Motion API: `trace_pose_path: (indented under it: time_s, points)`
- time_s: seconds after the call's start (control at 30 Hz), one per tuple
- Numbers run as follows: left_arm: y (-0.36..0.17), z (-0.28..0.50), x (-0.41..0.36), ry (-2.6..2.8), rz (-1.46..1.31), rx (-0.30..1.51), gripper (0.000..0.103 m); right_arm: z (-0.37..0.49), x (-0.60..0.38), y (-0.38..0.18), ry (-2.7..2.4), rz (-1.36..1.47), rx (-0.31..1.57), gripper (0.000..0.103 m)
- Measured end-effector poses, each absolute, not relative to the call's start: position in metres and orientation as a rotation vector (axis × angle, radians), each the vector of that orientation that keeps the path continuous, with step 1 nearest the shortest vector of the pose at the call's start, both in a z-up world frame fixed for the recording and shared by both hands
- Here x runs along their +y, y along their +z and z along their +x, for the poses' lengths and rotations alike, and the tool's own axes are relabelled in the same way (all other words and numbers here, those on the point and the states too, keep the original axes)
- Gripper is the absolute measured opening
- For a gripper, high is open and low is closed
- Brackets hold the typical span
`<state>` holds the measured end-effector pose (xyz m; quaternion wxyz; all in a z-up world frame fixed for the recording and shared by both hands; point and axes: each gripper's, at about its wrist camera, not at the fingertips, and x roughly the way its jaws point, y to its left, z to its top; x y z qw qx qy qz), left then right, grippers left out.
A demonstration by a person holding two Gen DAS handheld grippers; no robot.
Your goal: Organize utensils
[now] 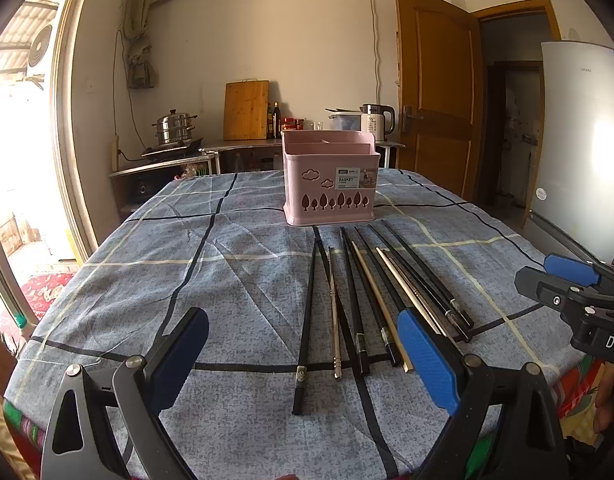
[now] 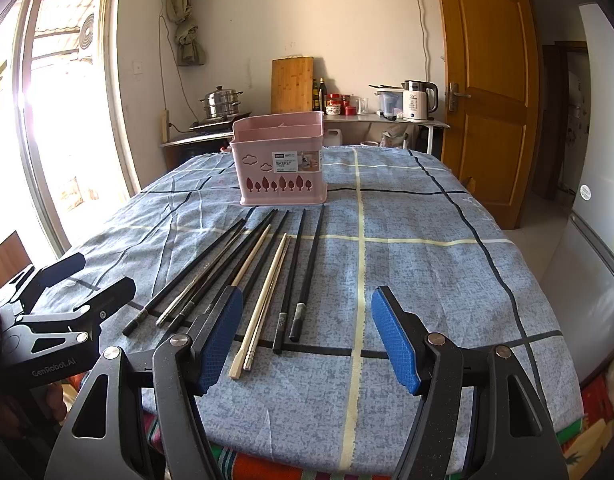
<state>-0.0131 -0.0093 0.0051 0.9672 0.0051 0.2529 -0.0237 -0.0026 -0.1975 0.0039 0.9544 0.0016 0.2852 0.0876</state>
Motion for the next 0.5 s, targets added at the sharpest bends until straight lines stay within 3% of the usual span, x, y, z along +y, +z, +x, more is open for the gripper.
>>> trace_pose_path:
  time_s: [0.5]
  points:
    - [0.0053, -0.0128, -0.0110, -0.057, 0.015, 0.510, 0.096, -0.0022, -0.1968, 0.0043, 0.177, 0.003, 0.582, 0.067]
